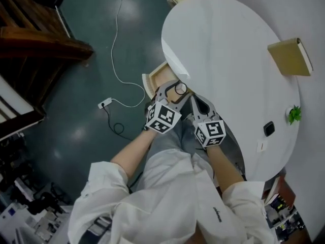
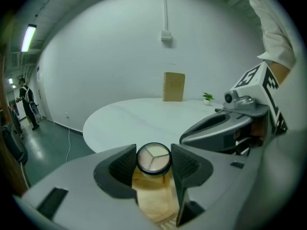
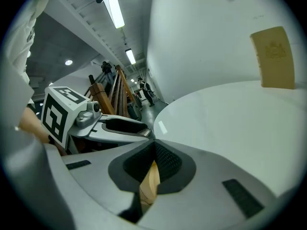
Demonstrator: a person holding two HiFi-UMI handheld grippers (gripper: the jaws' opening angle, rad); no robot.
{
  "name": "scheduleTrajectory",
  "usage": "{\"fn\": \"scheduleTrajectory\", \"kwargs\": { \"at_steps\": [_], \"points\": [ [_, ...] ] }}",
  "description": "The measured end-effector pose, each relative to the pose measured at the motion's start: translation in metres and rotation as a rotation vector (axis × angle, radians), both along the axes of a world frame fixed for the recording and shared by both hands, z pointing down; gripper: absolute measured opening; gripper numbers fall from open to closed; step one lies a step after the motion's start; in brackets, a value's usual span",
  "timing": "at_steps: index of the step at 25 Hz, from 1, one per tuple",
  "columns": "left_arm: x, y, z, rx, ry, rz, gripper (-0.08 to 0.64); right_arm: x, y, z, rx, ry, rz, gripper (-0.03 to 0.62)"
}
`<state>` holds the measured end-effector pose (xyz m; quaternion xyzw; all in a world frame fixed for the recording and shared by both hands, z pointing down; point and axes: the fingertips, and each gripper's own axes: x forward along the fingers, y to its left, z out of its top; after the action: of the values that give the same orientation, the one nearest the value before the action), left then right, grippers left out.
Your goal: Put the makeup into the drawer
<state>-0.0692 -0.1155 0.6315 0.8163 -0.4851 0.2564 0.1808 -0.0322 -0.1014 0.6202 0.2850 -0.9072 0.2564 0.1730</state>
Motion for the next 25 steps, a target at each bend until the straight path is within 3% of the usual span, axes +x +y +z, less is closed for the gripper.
{"fn": "scheduleTrajectory", "kwargs": {
  "at_steps": [7, 11, 19, 25],
  "points": [
    [-0.02, 0.022, 0.018, -0.024, 0.013, -0.045, 0.24, -0.021, 0.02, 0.02, -0.028, 0.018, -0.051, 0.017],
    [-0.021, 0.03, 0.029, -0.037, -0.006, 0.023, 0.24, -0.024, 0.029, 0.035, -0.052, 0.036, -0.05, 0.017],
    [-0.007, 0.04, 0.066, -0.069, -0.145, 0.419, 0.239, -0.02, 0.035, 0.068, -0.08, 0.071, -0.017, 0.017],
    [0.006, 0.057, 0.1, -0.102, -0.239, 0.816, 0.239, -0.017, 0.033, 0.1, -0.096, 0.1, 0.008, 0.017]
  ]
}}
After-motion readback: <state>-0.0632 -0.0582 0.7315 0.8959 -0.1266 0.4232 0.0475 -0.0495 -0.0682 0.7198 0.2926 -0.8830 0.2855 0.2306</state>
